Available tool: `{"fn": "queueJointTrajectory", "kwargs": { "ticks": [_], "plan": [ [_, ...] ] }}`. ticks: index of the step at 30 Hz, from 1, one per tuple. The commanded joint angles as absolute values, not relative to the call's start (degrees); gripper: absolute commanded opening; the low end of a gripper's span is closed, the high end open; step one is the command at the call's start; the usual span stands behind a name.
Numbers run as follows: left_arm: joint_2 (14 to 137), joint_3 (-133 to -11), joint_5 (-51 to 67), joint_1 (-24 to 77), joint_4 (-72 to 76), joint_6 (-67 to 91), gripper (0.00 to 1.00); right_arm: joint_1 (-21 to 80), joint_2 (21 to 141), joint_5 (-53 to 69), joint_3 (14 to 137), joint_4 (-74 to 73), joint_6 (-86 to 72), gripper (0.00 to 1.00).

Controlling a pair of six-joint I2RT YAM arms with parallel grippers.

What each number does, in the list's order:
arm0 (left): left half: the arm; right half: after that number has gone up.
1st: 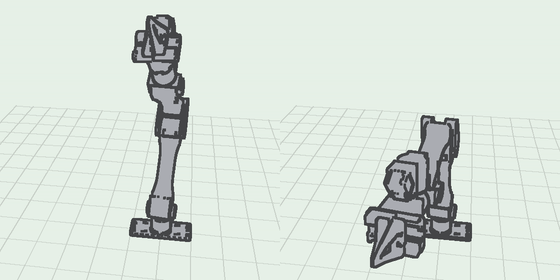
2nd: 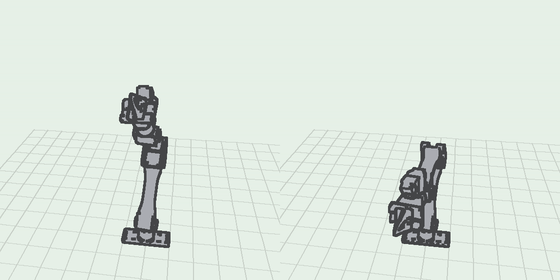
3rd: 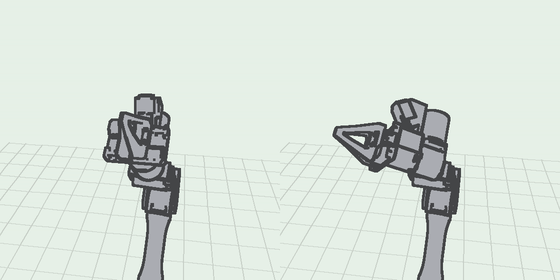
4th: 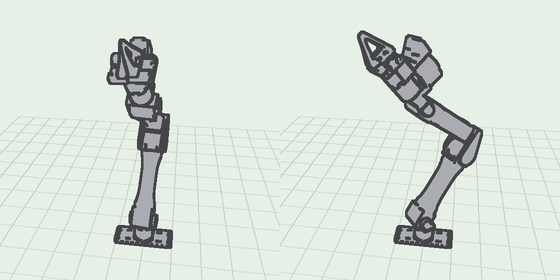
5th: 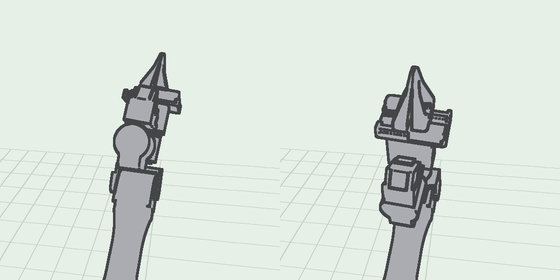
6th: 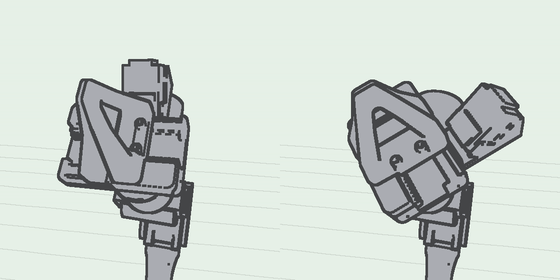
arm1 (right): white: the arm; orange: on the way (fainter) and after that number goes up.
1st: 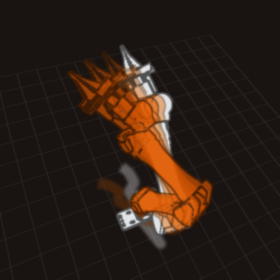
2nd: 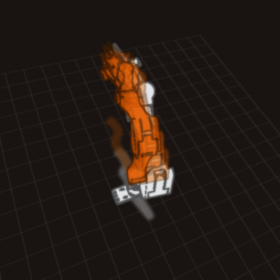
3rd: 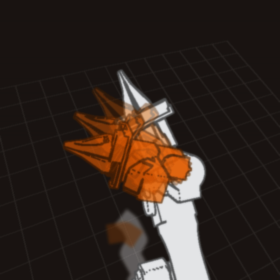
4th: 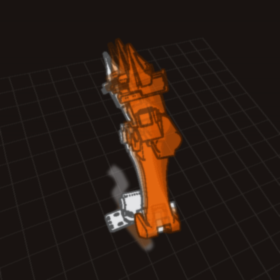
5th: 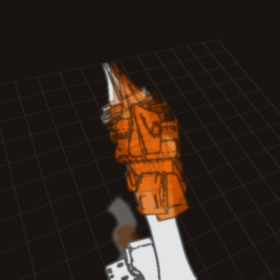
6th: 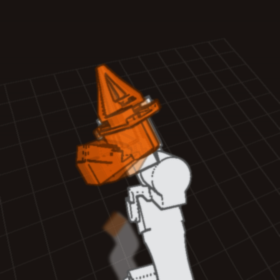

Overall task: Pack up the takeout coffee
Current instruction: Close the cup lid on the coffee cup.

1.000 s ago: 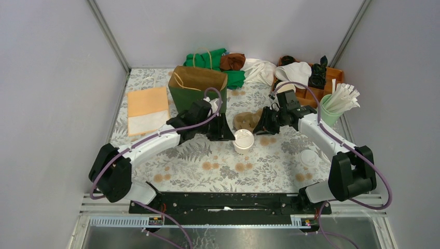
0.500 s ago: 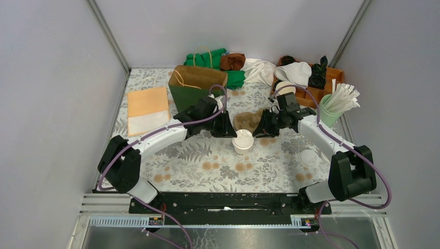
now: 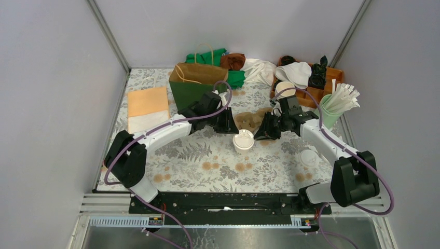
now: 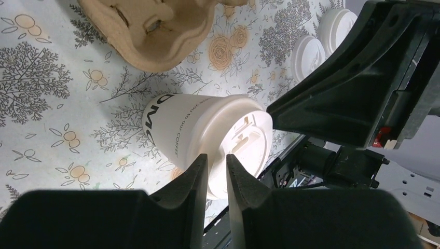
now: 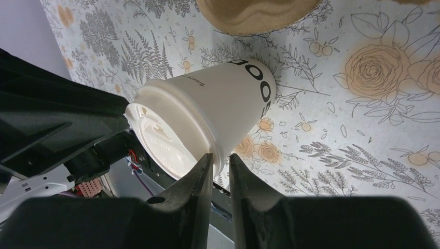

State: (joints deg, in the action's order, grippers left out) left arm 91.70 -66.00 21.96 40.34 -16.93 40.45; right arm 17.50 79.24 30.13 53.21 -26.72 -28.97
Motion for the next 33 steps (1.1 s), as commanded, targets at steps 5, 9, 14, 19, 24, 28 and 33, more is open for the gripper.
{"fn": "queueJointTrajectory", "kwargs": {
  "ticks": [5,9,14,19,24,28,33],
  "plan": [
    [92.66,-69.22,20.95,39.99,-16.13,38.15,0.26,17.49,76.56,32.43,52.48,-27.24,-30.23,0.25],
    [91.63,-72.04,20.21,39.55,-19.06,37.61,0.34,17.44,77.65,31.40,54.52,-28.37,-29.63,0.25],
    [89.64,-74.21,20.28,39.10,-22.38,37.77,0.35,17.40,78.11,29.19,57.17,-29.56,-29.08,0.25],
    [83.50,-64.07,21.98,39.11,-17.76,43.66,0.29,17.39,78.17,28.88,57.92,-30.11,-28.38,0.24],
    [80.37,-56.16,25.12,38.94,-12.47,47.58,0.24,17.40,79.53,30.16,58.13,-29.59,-27.85,0.23],
    [78.73,-51.23,26.87,38.92,-5.75,51.07,0.23,17.39,80.35,30.65,58.18,-28.84,-27.58,0.21],
    [79.39,-49.26,27.89,38.86,-2.08,52.37,0.22,17.41,80.86,31.35,58.12,-28.73,-27.09,0.21]
  ]
}}
